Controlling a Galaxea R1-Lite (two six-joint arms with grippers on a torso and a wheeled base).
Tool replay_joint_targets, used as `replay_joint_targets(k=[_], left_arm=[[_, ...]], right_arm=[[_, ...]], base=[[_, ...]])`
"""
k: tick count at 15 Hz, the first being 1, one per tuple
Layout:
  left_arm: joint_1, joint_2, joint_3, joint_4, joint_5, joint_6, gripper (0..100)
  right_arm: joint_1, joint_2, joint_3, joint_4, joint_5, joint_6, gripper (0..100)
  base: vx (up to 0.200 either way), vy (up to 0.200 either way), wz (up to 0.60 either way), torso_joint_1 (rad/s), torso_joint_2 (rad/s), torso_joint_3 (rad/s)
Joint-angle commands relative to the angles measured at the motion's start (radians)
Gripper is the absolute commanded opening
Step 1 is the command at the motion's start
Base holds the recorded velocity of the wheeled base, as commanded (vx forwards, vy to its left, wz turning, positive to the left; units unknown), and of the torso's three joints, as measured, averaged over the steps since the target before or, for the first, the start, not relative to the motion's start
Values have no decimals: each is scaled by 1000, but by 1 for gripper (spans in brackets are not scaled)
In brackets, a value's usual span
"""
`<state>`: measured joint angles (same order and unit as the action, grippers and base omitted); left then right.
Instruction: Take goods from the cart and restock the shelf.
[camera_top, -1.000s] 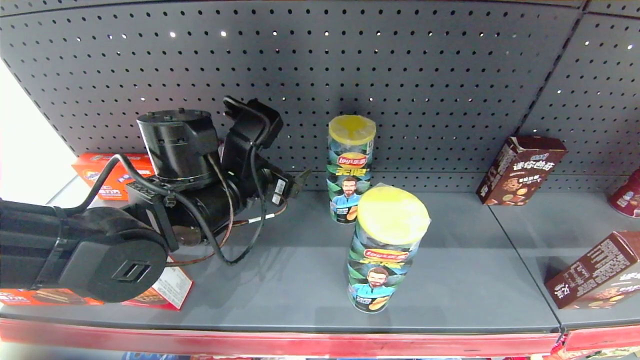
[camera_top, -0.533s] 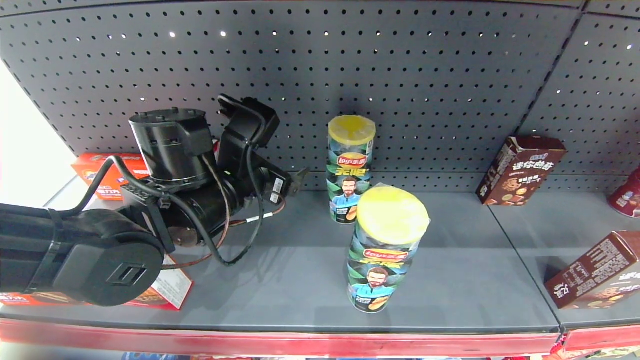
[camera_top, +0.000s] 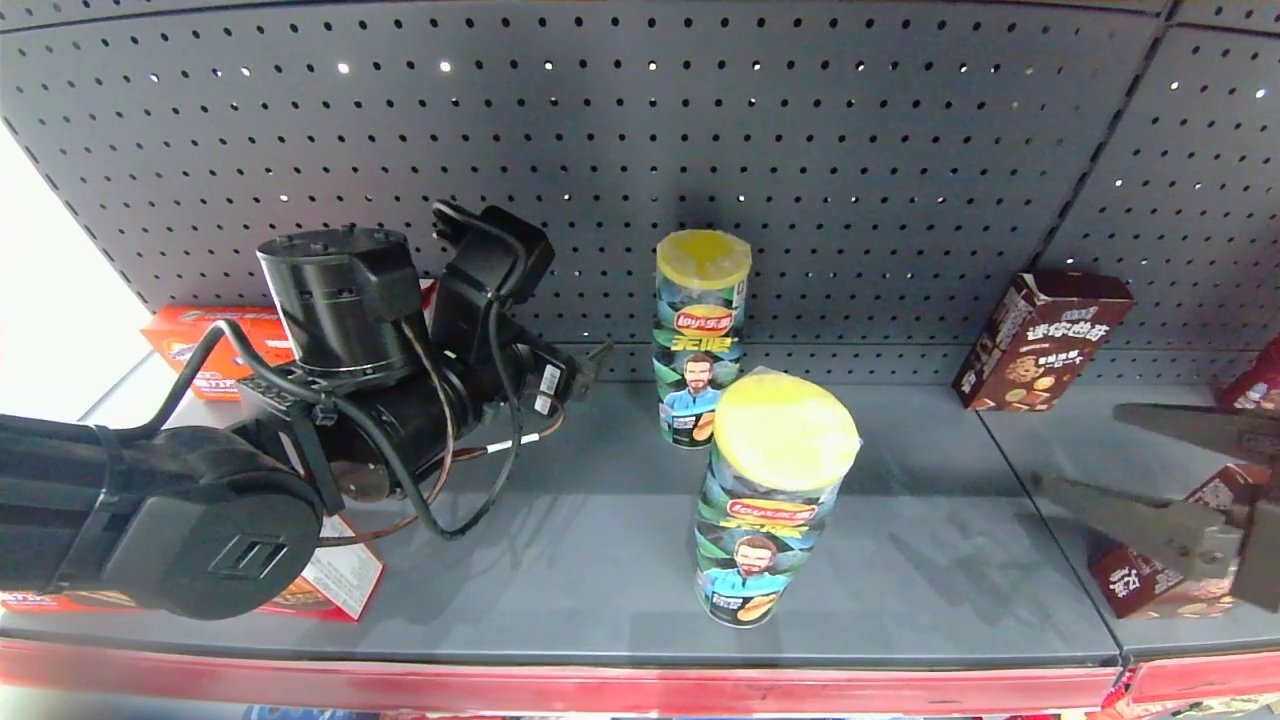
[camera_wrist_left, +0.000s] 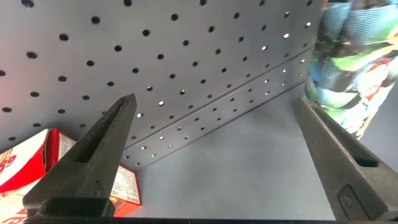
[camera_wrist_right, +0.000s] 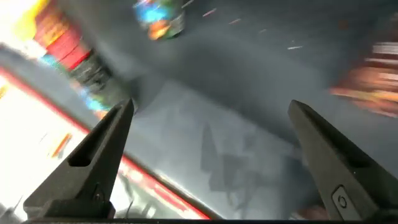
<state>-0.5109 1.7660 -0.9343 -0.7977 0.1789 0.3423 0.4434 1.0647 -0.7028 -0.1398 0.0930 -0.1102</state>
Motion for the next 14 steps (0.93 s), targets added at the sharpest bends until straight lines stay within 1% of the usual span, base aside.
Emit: replay_joint_targets(k=[1, 5, 7, 14], left_arm=[[2, -2, 2, -2, 1, 0, 100], [12, -3, 0, -2, 2, 0, 100], [17, -3, 2, -9, 1, 0, 100], [17, -6, 2, -11, 1, 0, 100]], right_arm=[[86, 155, 0, -7, -4, -3, 100], [172, 248, -14, -14, -10, -3, 100], [199, 282, -14, -23, -25, -3, 100], [205, 357, -29, -44, -36, -5, 100]], base=[[0, 0, 0, 0, 0, 0], [0, 0, 0, 0, 0, 0], [0, 0, 0, 0, 0, 0], [0, 0, 0, 0, 0, 0]])
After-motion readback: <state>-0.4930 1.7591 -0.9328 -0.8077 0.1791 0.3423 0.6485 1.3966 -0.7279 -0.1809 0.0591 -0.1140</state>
